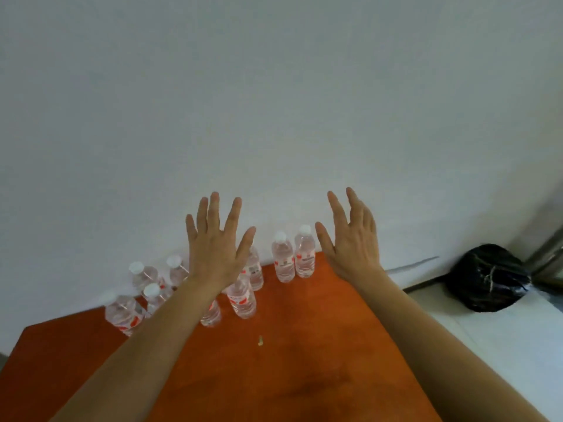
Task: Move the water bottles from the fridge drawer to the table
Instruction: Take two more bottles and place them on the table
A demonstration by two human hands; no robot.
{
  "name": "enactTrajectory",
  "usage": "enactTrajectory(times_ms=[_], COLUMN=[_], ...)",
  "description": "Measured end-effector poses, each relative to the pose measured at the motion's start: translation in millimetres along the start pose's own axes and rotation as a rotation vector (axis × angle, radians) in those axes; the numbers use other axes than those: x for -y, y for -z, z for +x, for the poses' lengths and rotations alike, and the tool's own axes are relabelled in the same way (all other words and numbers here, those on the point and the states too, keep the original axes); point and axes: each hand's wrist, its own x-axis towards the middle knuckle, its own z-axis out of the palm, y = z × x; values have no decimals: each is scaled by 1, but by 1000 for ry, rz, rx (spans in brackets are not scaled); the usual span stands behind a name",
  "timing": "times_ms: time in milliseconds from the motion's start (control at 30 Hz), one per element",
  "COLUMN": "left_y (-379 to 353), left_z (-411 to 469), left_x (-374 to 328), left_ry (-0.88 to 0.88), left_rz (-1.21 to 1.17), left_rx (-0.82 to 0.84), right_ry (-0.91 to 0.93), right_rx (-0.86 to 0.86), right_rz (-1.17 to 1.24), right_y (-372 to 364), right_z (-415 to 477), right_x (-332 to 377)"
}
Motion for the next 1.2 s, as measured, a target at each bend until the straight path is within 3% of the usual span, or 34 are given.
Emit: enactTrajectory(times_ms=[267, 500, 667, 867, 1033, 1200], left_y=[28, 41, 74, 141, 184, 208], left_z=[20, -33, -141, -304, -415, -516], left_x=[-181, -369, -497, -597, -668, -742], left_ry=[-310, -753, -1079, -1411, -1560, -1590], left_rz=[-181, -465, -684, -813, -798, -738], left_rx=[-100, -67, 27, 129, 146, 169], right_ry=[-229, -558, -853, -1181, -1333, -1465], right_rx=[-146, -267, -322, -450, -541, -539], right_rz=[-317, -564, -792, -1009, -1050, -979], right_y=[131, 263, 358, 454, 514, 572], right_z=[-64, -217, -378, -552, -659, -754], right_x=[-136, -202, -205, -167, -165, -192])
